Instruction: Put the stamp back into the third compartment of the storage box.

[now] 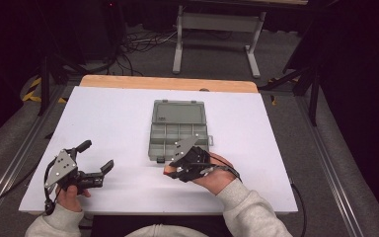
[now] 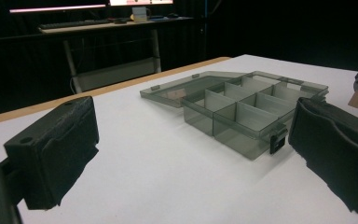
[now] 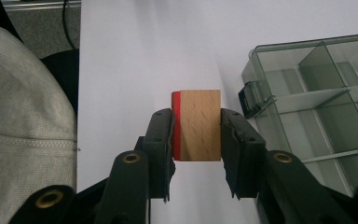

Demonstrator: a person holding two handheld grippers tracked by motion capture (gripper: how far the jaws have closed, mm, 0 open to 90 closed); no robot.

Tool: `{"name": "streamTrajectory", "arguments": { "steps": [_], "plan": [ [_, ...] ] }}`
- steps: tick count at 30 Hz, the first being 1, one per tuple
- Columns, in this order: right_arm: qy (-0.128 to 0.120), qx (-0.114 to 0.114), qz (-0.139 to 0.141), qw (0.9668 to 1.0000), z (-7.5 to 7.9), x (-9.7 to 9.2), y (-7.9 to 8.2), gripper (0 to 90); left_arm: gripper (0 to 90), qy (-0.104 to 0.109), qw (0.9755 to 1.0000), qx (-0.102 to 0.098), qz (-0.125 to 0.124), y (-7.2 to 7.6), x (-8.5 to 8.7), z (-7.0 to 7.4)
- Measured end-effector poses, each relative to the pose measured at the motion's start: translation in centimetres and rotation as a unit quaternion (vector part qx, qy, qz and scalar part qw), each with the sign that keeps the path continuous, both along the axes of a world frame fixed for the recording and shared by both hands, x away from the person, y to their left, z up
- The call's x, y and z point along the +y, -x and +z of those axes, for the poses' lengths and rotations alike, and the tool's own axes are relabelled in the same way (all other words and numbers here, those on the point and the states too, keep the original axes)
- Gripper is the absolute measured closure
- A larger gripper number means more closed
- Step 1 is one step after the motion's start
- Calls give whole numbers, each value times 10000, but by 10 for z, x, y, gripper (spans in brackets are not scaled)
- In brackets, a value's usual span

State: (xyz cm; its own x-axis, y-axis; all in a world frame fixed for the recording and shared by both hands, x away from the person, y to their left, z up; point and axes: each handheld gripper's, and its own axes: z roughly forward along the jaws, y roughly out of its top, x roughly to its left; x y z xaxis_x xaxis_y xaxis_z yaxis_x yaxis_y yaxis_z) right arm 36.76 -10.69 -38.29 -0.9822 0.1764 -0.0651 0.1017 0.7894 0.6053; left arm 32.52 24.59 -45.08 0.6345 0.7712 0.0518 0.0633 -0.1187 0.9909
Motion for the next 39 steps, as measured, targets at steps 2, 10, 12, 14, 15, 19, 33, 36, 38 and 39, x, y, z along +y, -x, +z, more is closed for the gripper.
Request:
{"name": "streamTrajectory", "arguments": {
  "steps": [2,10,12,14,15,19,33,36,38,39],
  "plan": [
    [0,-3,-66,10000,1,-1,-1,655,26,-1,10000,1,0,0,0,0],
    [-98,-57,-339,9994,5,-8,-9,655,26,1,10000,0,1,0,0,0],
    [-110,-61,-368,9992,6,-9,-10,655,26,0,10000,1,0,0,0,0],
    [-124,-82,-424,9990,8,-10,-13,655,26,-1,10000,-2,1,0,0,0],
    [-124,-85,-474,9988,9,-10,-14,655,26,-1,10000,-3,2,0,0,0],
    [-52,-143,-603,9981,11,-10,-17,655,26,-4,10000,-3,2,0,0,0],
    [-52,-183,-943,9954,21,-13,-38,655,26,-15,10000,2,-6,0,1,0],
    [-74,-196,-1030,9945,25,-15,-45,655,26,-18,10000,4,-8,0,0,0],
    [-75,-194,-1055,9942,25,-15,-46,655,26,-20,10000,3,-10,0,1,0],
    [-69,-193,-1086,9939,26,-16,-48,655,26,-21,10000,3,-9,0,1,0]
  ]
}}
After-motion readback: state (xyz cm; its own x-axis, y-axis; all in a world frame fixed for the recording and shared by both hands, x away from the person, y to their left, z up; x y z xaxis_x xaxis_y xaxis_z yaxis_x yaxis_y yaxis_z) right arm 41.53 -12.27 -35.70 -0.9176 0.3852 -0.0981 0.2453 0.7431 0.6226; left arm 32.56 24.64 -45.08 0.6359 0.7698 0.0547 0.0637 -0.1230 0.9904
